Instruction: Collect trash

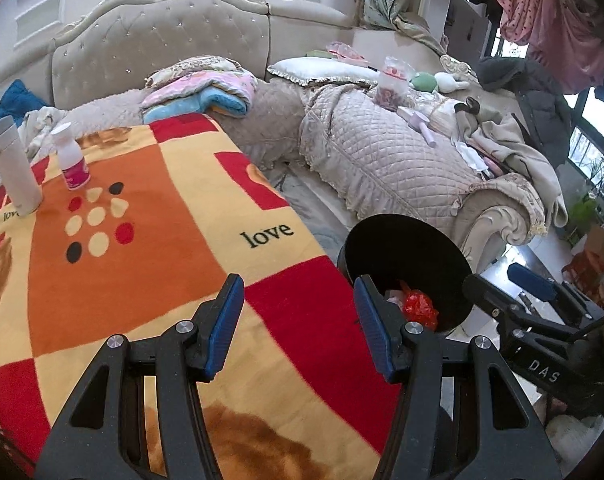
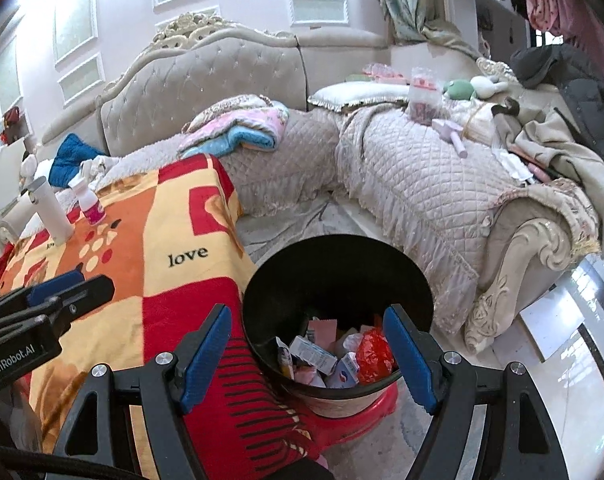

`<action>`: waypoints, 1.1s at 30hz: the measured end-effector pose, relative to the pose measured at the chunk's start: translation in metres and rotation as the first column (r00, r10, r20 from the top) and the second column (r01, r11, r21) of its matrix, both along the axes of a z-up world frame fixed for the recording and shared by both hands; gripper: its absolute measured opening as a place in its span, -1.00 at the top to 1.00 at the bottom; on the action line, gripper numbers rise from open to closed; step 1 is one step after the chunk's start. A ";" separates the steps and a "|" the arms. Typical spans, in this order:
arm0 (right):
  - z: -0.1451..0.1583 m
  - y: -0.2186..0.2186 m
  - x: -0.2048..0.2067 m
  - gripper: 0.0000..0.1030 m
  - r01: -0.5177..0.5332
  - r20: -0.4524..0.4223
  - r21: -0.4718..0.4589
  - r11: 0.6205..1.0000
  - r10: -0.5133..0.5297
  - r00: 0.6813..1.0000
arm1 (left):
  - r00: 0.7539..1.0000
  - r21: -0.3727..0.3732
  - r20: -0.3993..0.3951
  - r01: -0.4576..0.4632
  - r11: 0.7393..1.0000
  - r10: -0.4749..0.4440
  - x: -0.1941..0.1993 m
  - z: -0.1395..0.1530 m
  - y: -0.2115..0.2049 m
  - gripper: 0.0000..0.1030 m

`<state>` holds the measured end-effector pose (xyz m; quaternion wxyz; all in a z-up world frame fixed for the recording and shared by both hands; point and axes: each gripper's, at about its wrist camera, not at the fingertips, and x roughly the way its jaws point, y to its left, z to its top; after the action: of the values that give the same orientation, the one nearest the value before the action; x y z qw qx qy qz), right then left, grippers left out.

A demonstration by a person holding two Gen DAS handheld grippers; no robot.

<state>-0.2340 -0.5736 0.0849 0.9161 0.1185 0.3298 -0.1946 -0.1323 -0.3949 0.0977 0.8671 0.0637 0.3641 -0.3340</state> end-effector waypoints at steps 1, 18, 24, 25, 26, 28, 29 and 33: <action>0.002 0.002 -0.001 -0.48 0.004 0.005 -0.003 1.000 -0.004 1.000 | 1.000 -0.002 0.008 -0.006 1.000 0.006 -0.002 0.001 0.003 -0.08; 0.016 0.011 -0.009 -0.50 0.025 0.038 -0.031 0.999 -0.024 0.999 | 0.996 -0.029 0.076 -0.044 0.999 0.046 -0.011 0.011 0.017 -0.08; 0.016 0.012 -0.009 -0.52 0.025 0.038 -0.023 0.999 -0.024 0.999 | 0.996 -0.028 0.076 -0.040 0.999 0.042 -0.012 0.011 0.017 -0.08; 0.016 0.012 -0.009 -0.52 0.026 0.038 -0.024 0.999 -0.025 0.999 | 0.996 -0.027 0.077 -0.038 0.999 0.040 -0.013 0.010 0.016 -0.08; 0.015 0.012 -0.009 -0.52 0.025 0.038 -0.023 0.999 -0.024 0.999 | 0.996 -0.025 0.078 -0.036 0.999 0.038 -0.014 0.010 0.016 -0.08; 0.015 0.012 -0.009 -0.52 0.026 0.037 -0.021 0.999 -0.025 0.999 | 0.996 -0.020 0.077 -0.033 0.999 0.035 -0.015 0.010 0.014 -0.08; 0.015 0.012 -0.008 -0.52 0.026 0.036 -0.019 0.999 -0.025 0.999 | 0.997 -0.019 0.076 -0.032 0.999 0.033 -0.015 0.010 0.014 -0.08; 0.014 0.011 -0.010 -0.53 0.026 0.032 -0.014 1.000 -0.026 0.999 | 0.997 -0.019 0.075 -0.032 0.999 0.033 -0.015 0.010 0.013 -0.08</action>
<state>-0.2436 -0.5624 0.0986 0.9196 0.1192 0.3121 -0.2068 -0.1471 -0.3822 0.1078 0.8861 0.0626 0.3289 -0.3206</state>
